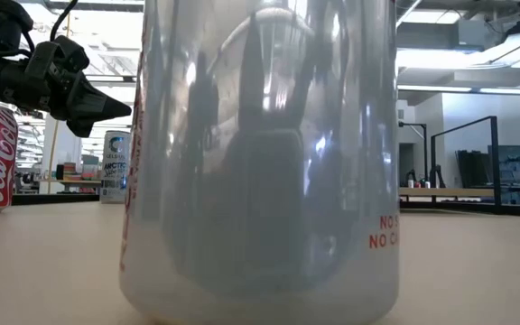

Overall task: Place canned beverage on shelf
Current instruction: Put the left white-pink soda can on the shelf

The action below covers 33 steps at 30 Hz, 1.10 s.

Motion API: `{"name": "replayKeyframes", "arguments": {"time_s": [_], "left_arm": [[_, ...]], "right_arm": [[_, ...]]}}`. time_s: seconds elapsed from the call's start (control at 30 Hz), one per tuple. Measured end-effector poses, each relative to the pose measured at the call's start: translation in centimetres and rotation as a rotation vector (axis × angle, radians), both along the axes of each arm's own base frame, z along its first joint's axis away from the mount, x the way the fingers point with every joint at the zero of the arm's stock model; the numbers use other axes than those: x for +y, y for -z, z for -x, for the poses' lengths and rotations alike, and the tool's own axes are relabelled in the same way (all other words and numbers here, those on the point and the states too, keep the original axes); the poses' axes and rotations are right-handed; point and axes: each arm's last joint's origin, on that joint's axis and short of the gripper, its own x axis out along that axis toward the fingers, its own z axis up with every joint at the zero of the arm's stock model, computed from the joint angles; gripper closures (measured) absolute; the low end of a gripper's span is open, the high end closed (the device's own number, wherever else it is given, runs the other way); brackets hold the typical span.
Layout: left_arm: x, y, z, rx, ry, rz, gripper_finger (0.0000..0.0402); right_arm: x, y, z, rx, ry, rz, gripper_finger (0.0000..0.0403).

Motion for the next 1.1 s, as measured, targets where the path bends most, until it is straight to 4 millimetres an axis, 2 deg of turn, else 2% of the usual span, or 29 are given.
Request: {"name": "replayKeyframes", "arguments": {"time_s": [0.2, 0.4, 0.53, 0.83, 1.1], "left_arm": [[0.0, 0.0, 0.0, 0.000, 0.000, 0.000, 0.0402], [0.0, 0.0, 0.0, 0.000, 0.000, 0.000, 0.0402], [0.0, 0.0, 0.0, 0.000, 0.000, 0.000, 0.0402], [0.0, 0.0, 0.0, 0.000, 0.000, 0.000, 0.0402], [0.0, 0.0, 0.0, 0.000, 0.000, 0.000, 0.0402]], "right_arm": [[-0.2, -0.1, 0.1, -0.010, 0.032, 0.001, 0.0157], [0.3, 0.3, -0.9, 0.000, -0.265, 0.119, 0.0157], [0.8, 0.8, -2.1, 0.023, -0.308, 0.128, 0.0158], [1.2, 2.1, -3.4, 0.162, -0.293, 0.093, 0.0159], [-0.4, 1.7, -3.2, 0.139, -0.093, 0.012, 0.0152]]}}
